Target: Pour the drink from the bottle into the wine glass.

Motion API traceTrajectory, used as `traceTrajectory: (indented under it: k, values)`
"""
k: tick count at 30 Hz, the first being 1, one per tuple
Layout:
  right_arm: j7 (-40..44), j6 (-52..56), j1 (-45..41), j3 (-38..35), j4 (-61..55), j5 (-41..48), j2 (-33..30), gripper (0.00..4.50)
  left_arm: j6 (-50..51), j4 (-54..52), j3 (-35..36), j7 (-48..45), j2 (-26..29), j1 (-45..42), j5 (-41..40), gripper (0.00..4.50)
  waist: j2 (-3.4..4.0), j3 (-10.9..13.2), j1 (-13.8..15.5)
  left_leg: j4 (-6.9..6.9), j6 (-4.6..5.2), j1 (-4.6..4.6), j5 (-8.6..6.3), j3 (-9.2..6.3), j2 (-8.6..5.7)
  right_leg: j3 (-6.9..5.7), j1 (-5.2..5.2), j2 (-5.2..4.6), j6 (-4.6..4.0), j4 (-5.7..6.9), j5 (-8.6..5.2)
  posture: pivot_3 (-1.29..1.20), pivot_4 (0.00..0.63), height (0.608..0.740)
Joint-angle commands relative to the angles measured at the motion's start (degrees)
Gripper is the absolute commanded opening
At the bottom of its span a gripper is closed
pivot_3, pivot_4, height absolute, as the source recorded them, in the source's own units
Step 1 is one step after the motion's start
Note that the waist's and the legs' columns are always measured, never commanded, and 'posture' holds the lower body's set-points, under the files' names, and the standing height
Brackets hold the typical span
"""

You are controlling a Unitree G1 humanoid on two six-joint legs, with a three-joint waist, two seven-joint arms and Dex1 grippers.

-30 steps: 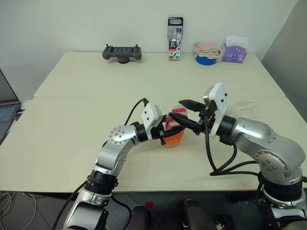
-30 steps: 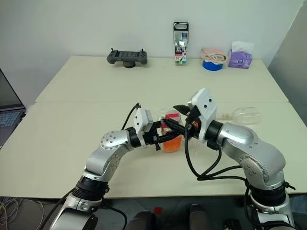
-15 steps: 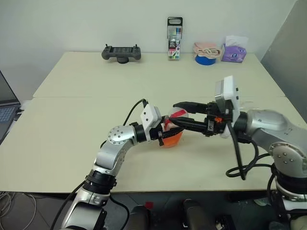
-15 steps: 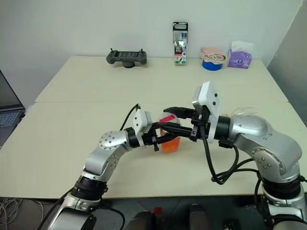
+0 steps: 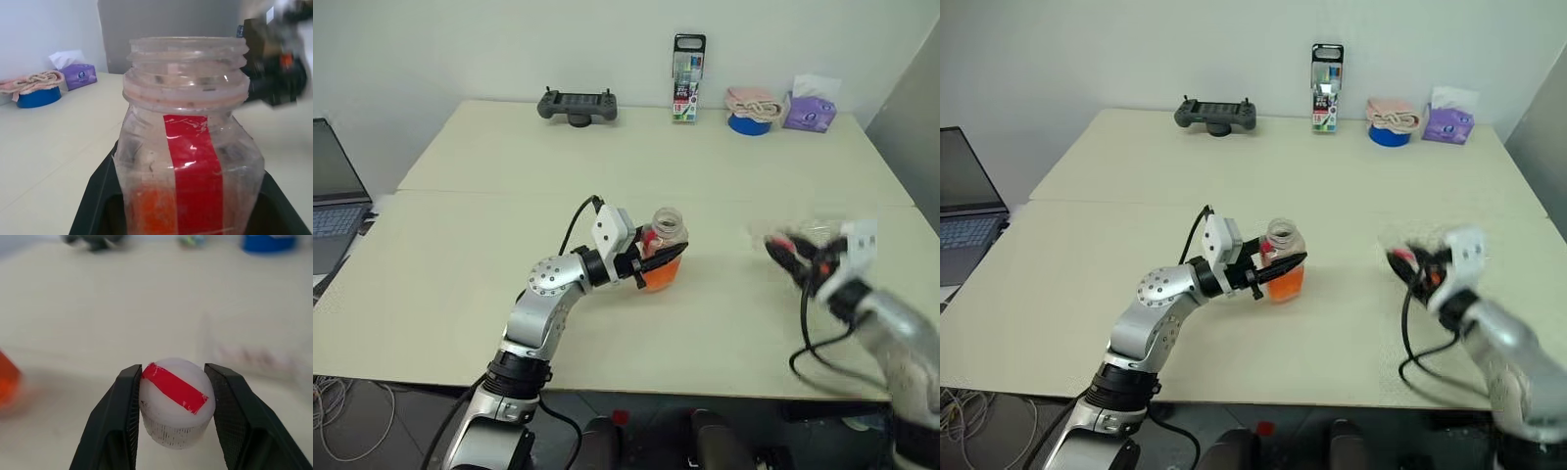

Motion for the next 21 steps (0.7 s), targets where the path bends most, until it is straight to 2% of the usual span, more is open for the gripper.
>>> traceTrajectory:
  k: [1, 2, 6, 10, 15, 19, 21]
  values:
    - [-2.7, -5.0, -0.9, 0.3, 2.0, -3.4, 1.7, 1.72, -0.4, -2.2, -0.5, -0.2, -1.5, -2.0, -1.5, 1.69, 0.1, 0.1, -1.0, 0.02, 0.0, 0.09, 0.0, 0.24, 0.02, 0.19, 0.0, 0.01, 0.1, -0.03, -0.06, 0.0, 0.15, 0.74]
    - [-3.5, -5.6, -1.4, 0.3, 3.8, -4.5, 1.9, 1.72, -0.4, -1.9, -0.6, -0.2, -1.8, -2.4, -1.4, 1.69, 0.1, 0.1, -1.4, 0.04, 0.01, 0.13, 0.0, 0.36, 0.0, 0.3, 0.01, 0.01, 0.19, -0.02, -0.08, 0.0, 0.15, 0.74]
    - [-4.0, -7.3, -2.8, 0.3, 9.0, -7.8, 0.9, 3.1, -0.9, 0.5, -0.2, -0.6, -2.3, -4.2, -1.0, 1.69, 0.1, 0.1, -1.8, 0.17, 0.19, 0.28, 0.14, 0.31, 0.04, 0.26, 0.29, 0.14, 0.14, -0.02, 0.22, 0.0, 0.15, 0.74]
    - [-3.1, -7.8, -3.0, -0.2, 9.1, -8.7, -0.4, 4.49, -2.1, 2.7, 0.5, -0.3, -2.2, -5.1, -0.7, 1.69, 0.17, 0.0, -1.8, 0.11, 0.26, 0.27, 0.19, 0.17, 0.07, 0.13, 0.3, 0.19, 0.11, 0.0, 0.23, 0.0, 0.15, 0.74]
    - [-0.3, -5.3, -3.6, -0.6, 4.3, -7.1, -4.4, 4.5, -1.9, 3.9, 2.1, 1.4, -2.3, -5.1, -1.0, 1.69, 0.17, 0.0, -1.7, 0.07, 0.25, 0.15, 0.18, 0.19, 0.01, 0.16, 0.15, 0.12, 0.22, -0.08, 0.17, 0.0, 0.15, 0.74]
    - [4.8, -0.5, -8.5, 1.5, -3.0, -3.7, -10.4, 4.5, -1.3, 5.1, 5.5, 4.9, -1.9, -5.5, -1.2, 1.69, 0.16, 0.0, -1.8, 0.09, 0.25, 0.18, 0.18, 0.22, 0.02, 0.19, 0.15, 0.11, 0.24, -0.07, 0.17, 0.0, 0.15, 0.74]
    - [10.1, 4.4, -13.8, 4.8, -7.2, 2.2, -13.4, 4.5, -1.1, 6.0, 8.3, 8.5, -1.2, -6.3, -0.5, 1.69, 0.15, 0.0, -1.9, 0.1, 0.25, 0.21, 0.18, 0.2, 0.03, 0.17, 0.15, 0.13, 0.23, -0.01, 0.18, 0.0, 0.15, 0.74]
